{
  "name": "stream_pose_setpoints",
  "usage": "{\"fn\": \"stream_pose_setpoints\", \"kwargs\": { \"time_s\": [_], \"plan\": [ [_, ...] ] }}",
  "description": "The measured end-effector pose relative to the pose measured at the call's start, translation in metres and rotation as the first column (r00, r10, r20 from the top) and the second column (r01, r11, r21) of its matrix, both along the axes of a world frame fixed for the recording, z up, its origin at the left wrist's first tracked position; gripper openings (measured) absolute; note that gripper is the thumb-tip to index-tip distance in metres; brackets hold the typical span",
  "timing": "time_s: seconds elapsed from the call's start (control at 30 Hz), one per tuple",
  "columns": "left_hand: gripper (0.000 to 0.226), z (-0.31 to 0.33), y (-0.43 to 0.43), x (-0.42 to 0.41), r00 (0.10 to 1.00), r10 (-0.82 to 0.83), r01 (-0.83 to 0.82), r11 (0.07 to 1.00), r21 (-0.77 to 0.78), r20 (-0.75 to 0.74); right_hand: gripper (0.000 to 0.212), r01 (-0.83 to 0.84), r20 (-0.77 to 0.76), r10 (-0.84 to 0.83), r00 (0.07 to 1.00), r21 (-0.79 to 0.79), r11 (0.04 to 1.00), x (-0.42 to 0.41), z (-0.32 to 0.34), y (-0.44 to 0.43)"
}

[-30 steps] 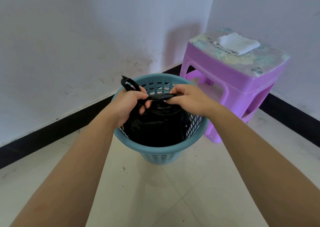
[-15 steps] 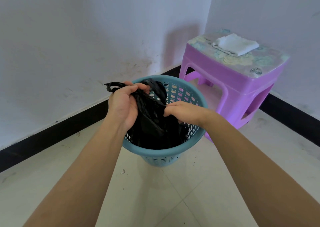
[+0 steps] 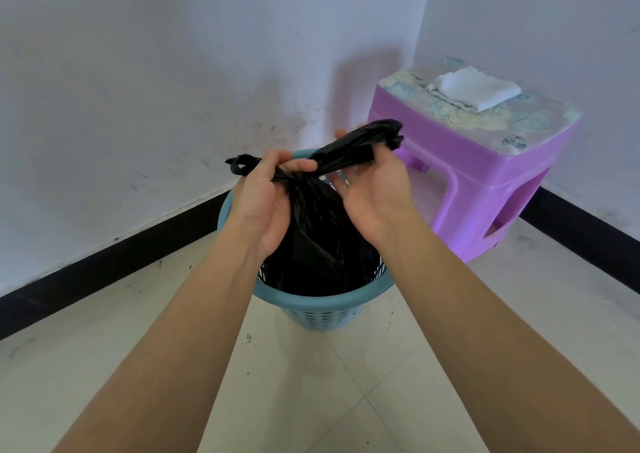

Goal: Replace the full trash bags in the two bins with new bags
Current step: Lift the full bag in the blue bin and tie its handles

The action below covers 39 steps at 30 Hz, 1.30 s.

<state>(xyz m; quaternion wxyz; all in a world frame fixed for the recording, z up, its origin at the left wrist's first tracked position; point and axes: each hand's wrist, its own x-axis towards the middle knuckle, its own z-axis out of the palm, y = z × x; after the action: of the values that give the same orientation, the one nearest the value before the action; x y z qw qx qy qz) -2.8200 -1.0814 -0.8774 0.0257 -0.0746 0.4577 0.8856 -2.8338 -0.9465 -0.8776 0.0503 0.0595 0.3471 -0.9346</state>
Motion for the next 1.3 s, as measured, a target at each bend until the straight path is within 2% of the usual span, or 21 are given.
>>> {"fn": "stream_pose_setpoints", "kwargs": {
  "time_s": [0.07,0.17,0.23,0.3,0.43,0.6,0.73,0.77,0.8,0.83,0.87,0.9,0.93,0.97,1.0,1.1,1.13,1.17,1.23,1.27,1.3],
  "plan": [
    [0.022,0.0,0.003,0.0,0.998,0.051,-0.053,0.992,0.114,0.022,0.031,0.085,0.109,-0.054,0.993,-0.307,0.948,-0.001,0.01,0.003],
    [0.024,-0.002,0.006,-0.002,0.983,0.13,-0.163,0.941,0.296,0.128,0.035,0.191,0.21,-0.112,0.971,-0.405,0.894,-0.001,0.014,0.006],
    [0.022,-0.005,0.0,-0.003,0.953,0.22,-0.273,0.92,0.28,0.208,0.036,0.264,0.295,-0.178,0.939,-0.286,0.921,0.0,0.011,0.013],
    [0.02,-0.008,-0.019,-0.006,0.9,0.351,-0.397,0.904,0.157,0.258,0.034,0.297,0.318,-0.258,0.912,-0.081,0.952,-0.001,0.005,0.033],
    [0.026,-0.009,-0.064,-0.014,0.818,0.497,-0.529,0.847,0.04,0.29,0.032,0.354,0.311,-0.387,0.868,0.159,0.922,-0.007,-0.007,0.085],
    [0.017,-0.004,-0.058,-0.012,0.868,0.471,-0.45,0.88,-0.152,0.16,0.032,0.243,0.261,-0.381,0.887,0.439,0.865,-0.01,-0.02,0.099],
    [0.016,-0.006,-0.036,-0.002,0.974,0.224,-0.21,0.954,-0.215,0.044,0.029,0.155,0.221,-0.298,0.929,0.498,0.853,-0.014,-0.016,0.09],
    [0.015,-0.004,-0.028,0.0,0.983,0.183,-0.174,0.954,-0.244,0.015,0.03,0.122,0.182,-0.269,0.946,0.568,0.814,-0.014,-0.01,0.086],
    [0.014,-0.001,-0.021,0.002,0.987,0.16,-0.157,0.946,-0.285,-0.014,0.032,0.068,0.124,-0.223,0.967,0.716,0.695,-0.014,-0.004,0.082],
    [0.013,0.001,-0.014,0.002,0.989,0.145,-0.15,0.93,-0.336,-0.041,0.037,0.006,0.063,-0.14,0.988,0.895,0.447,-0.014,0.003,0.079],
    [0.014,0.003,-0.008,0.004,0.99,0.13,-0.143,0.904,-0.403,-0.059,0.043,-0.017,0.021,-0.04,0.999,0.994,0.112,-0.012,0.008,0.076],
    [0.017,0.004,-0.004,0.004,0.992,0.11,-0.126,0.859,-0.496,-0.062,0.047,-0.004,0.009,0.035,0.999,0.986,-0.164,-0.008,0.013,0.073],
    [0.022,0.004,-0.003,0.005,0.996,0.076,-0.09,0.791,-0.606,-0.048,0.048,0.0,0.016,0.052,0.999,0.956,-0.294,-0.005,0.018,0.07],
    [0.03,0.003,-0.002,0.006,0.999,0.033,-0.035,0.702,-0.712,-0.016,0.048,-0.024,0.038,0.043,0.998,0.953,-0.303,-0.002,0.021,0.07],
    [0.04,0.001,-0.003,0.006,0.999,-0.008,0.031,0.606,-0.794,0.034,0.045,-0.082,0.092,0.035,0.995,0.971,-0.225,0.0,0.024,0.069],
    [0.065,-0.005,-0.008,0.008,0.98,-0.036,0.195,0.393,-0.898,0.197,0.032,-0.275,0.258,0.118,0.959,0.948,0.159,0.001,0.028,0.066],
    [0.07,-0.008,-0.011,0.009,0.972,-0.023,0.228,0.349,-0.909,0.235,0.028,-0.309,0.283,0.155,0.947,0.932,0.19,0.001,0.028,0.065],
    [0.074,-0.012,-0.014,0.01,0.963,-0.016,0.261,0.301,-0.917,0.269,0.021,-0.315,0.292,0.171,0.941,0.94,0.132,0.001,0.027,0.064],
    [0.091,-0.017,-0.019,0.014,0.936,-0.018,0.35,0.154,-0.924,0.352,0.011,-0.287,0.309,0.144,0.94,0.946,-0.153,0.002,0.027,0.062],
    [0.094,-0.02,-0.022,0.015,0.919,-0.028,0.393,0.089,-0.915,0.392,0.019,-0.252,0.29,0.103,0.951,0.926,-0.28,0.002,0.025,0.062],
    [0.086,-0.021,-0.023,0.016,0.907,-0.041,0.42,0.056,-0.906,0.419,0.025,-0.241,0.285,0.08,0.955,0.905,-0.35,0.004,0.024,0.062]
  ]
}}
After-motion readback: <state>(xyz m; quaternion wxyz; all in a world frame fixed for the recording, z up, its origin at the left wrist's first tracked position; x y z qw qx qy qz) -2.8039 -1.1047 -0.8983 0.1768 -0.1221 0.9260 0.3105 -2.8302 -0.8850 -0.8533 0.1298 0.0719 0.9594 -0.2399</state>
